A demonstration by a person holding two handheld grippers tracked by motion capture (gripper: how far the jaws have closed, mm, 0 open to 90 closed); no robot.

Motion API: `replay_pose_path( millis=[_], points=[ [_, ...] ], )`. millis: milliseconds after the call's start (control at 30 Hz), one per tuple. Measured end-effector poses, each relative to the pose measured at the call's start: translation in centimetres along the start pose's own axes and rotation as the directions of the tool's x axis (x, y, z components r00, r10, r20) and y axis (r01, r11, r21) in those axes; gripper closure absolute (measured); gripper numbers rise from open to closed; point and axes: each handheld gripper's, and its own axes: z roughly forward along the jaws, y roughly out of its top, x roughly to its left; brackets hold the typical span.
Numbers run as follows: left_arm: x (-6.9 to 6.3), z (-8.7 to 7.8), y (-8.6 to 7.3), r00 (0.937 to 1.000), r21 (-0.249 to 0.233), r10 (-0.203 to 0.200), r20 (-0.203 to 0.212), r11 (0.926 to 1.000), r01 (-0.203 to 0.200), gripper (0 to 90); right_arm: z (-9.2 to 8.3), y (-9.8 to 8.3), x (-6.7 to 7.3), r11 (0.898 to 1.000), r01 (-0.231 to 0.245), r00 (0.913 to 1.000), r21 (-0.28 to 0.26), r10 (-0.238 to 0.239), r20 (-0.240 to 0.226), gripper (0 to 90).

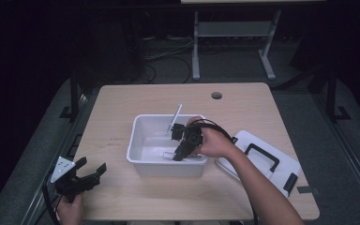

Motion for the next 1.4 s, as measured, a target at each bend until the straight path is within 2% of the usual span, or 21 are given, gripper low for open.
replay_pose_path(
  millis=[67, 467, 867, 1233, 1400],
  points=[
    [0.0, 0.0, 0.0, 1.0000, 0.001, 0.002, 0.001, 1.0000, -0.002, 14.0, -0.3, 0.0, -0.1, 1.000, -0.010, 1.0000, -0.025, 0.010, -0.001, 63.4],
    [0.0, 0.0, 0.0, 1.0000, 0.001, 0.003, 0.002, 1.0000, -0.003, 14.0, -1.3, -0.3, -0.2, 0.998, -0.032, 0.9995, -0.047, 0.032, -0.003, 57.6],
    [0.0, 0.0, 0.0, 1.0000, 0.001, -0.002, -0.001, 1.0000, 0.002, 14.0, -3.6, -0.3, 0.2, 0.998, -0.031, 0.9990, -0.053, 0.033, 0.031, 51.7],
    [0.0, 0.1, 0.0, 1.0000, 0.005, -0.002, 0.000, 1.0000, 0.002, 14.0, -5.4, -1.2, 0.3, 0.997, -0.039, 0.9972, -0.061, 0.042, 0.062, 47.3],
    [0.0, 0.0, 0.0, 1.0000, 0.004, -0.003, -0.003, 1.0000, 0.003, 14.0, -6.2, -2.1, 0.2, 0.996, -0.056, 0.9953, -0.065, 0.061, 0.075, 46.1]
  ],
)
